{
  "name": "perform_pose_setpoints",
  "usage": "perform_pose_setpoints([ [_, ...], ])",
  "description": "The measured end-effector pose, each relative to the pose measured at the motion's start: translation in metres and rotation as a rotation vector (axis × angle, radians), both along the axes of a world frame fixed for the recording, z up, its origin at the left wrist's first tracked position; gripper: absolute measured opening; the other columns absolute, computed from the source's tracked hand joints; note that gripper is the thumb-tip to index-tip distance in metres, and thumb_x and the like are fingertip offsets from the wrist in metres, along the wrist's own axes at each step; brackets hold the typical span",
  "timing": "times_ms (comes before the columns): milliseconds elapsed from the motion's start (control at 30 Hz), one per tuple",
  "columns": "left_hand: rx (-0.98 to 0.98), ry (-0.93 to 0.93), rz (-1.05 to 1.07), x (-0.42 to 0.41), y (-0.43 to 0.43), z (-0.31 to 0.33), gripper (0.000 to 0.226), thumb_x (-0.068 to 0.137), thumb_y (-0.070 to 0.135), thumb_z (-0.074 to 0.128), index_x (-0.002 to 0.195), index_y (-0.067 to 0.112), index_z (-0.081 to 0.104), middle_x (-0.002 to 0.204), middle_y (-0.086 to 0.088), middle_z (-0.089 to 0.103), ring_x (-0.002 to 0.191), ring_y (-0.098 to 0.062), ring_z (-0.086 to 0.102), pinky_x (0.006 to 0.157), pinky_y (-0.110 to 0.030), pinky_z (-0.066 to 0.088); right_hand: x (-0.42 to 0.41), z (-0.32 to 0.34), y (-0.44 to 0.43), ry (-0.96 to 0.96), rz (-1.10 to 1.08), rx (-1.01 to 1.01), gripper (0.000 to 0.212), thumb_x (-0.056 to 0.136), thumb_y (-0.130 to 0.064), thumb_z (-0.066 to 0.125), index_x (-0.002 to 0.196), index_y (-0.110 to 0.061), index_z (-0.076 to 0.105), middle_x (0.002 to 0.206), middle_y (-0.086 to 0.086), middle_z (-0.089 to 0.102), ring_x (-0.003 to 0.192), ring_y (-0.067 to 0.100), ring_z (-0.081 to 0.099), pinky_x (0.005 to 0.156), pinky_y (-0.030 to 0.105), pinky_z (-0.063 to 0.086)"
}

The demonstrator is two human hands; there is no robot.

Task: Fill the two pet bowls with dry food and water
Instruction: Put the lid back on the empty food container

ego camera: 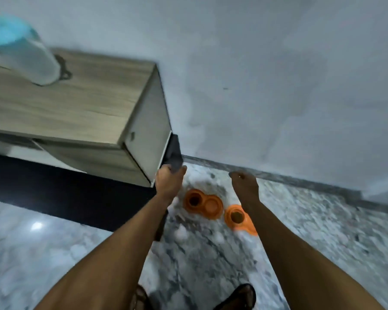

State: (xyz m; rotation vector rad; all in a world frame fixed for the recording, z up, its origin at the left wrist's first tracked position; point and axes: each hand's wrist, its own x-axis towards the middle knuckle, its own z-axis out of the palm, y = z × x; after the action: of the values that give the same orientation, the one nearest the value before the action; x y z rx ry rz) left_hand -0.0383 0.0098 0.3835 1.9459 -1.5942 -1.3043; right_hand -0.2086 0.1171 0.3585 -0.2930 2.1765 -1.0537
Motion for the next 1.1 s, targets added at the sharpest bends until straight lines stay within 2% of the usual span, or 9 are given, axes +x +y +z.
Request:
perform_pose_setpoints([
  [33,-0.009,0.028,0.026,0.023,-0.010,0.016,0.040,0.086,0.042,0.068,0.095,0.003,0.060,0.094,-0.013,0.063,0.095,-0.030,0.058,0.077,-0.034,0.045,0.023,0.019,-0.012,0.012,0.016,-0.031,0.032,0.081,-0.032,0.065,0.090,-0.002,0.071,0.084,0.013,0.066,0.082,0.027,0.060,0.076,0.034,0.045],
  [100,-0.035,0.063,0.069,0.070,-0.032,0.040,0.054,0.084,0.046,0.068,0.111,0.000,0.063,0.111,-0.017,0.067,0.110,-0.034,0.060,0.093,-0.041,0.049,0.068,0.051,-0.036,0.013,0.080,-0.078,0.020,0.087,-0.021,0.064,0.085,-0.001,0.068,0.078,0.008,0.062,0.076,0.022,0.056,0.072,0.031,0.043],
  [233,-0.110,0.124,0.138,0.172,-0.073,0.089,0.051,0.086,0.043,0.070,0.116,0.002,0.065,0.119,-0.020,0.067,0.121,-0.035,0.056,0.103,-0.040,0.044,0.157,0.093,-0.079,0.055,0.191,-0.109,0.014,0.089,-0.021,0.063,0.087,-0.008,0.068,0.080,0.008,0.066,0.072,0.022,0.058,0.063,0.028,0.041],
  [300,-0.135,0.152,0.168,0.222,-0.094,0.112,0.055,0.086,0.043,0.069,0.124,0.004,0.061,0.125,-0.017,0.065,0.126,-0.033,0.052,0.106,-0.038,0.041,0.200,0.111,-0.104,0.074,0.216,-0.117,0.019,0.089,-0.023,0.063,0.096,-0.008,0.071,0.091,0.010,0.070,0.082,0.023,0.061,0.071,0.031,0.045],
  [367,-0.165,0.148,0.183,0.267,-0.113,0.132,0.057,0.087,0.044,0.068,0.128,0.005,0.058,0.126,-0.014,0.065,0.127,-0.032,0.053,0.106,-0.038,0.042,0.239,0.127,-0.131,0.090,0.260,-0.144,0.021,0.089,-0.024,0.064,0.098,-0.006,0.071,0.096,0.013,0.072,0.091,0.028,0.064,0.079,0.034,0.046],
  [567,-0.238,0.133,0.249,0.361,-0.167,0.169,0.053,0.087,0.042,0.067,0.123,0.003,0.063,0.121,-0.013,0.068,0.120,-0.031,0.058,0.101,-0.037,0.045,0.327,0.167,-0.215,0.110,0.389,-0.195,0.028,0.086,-0.031,0.063,0.106,-0.013,0.072,0.104,0.006,0.072,0.097,0.024,0.064,0.081,0.029,0.045],
  [700,-0.265,0.167,0.295,0.403,-0.203,0.177,0.056,0.088,0.039,0.067,0.129,0.002,0.058,0.118,-0.011,0.069,0.123,-0.029,0.056,0.104,-0.036,0.042,0.370,0.174,-0.277,0.116,0.417,-0.231,0.028,0.080,-0.033,0.065,0.099,-0.014,0.073,0.094,0.005,0.074,0.093,0.024,0.069,0.090,0.037,0.055],
  [867,-0.271,0.159,0.296,0.448,-0.263,0.172,0.057,0.089,0.040,0.066,0.132,0.005,0.055,0.128,-0.013,0.064,0.129,-0.030,0.051,0.108,-0.039,0.040,0.429,0.176,-0.348,0.119,0.465,-0.246,0.026,0.084,-0.032,0.065,0.102,-0.015,0.073,0.108,0.005,0.071,0.102,0.024,0.065,0.094,0.035,0.051],
  [1100,-0.292,0.106,0.247,0.497,-0.385,0.179,0.055,0.087,0.041,0.067,0.128,0.005,0.058,0.125,-0.015,0.065,0.124,-0.032,0.055,0.107,-0.041,0.042,0.490,0.174,-0.463,0.060,0.453,-0.285,0.015,0.086,-0.029,0.062,0.094,-0.019,0.070,0.104,0.004,0.072,0.102,0.023,0.067,0.099,0.047,0.051],
])
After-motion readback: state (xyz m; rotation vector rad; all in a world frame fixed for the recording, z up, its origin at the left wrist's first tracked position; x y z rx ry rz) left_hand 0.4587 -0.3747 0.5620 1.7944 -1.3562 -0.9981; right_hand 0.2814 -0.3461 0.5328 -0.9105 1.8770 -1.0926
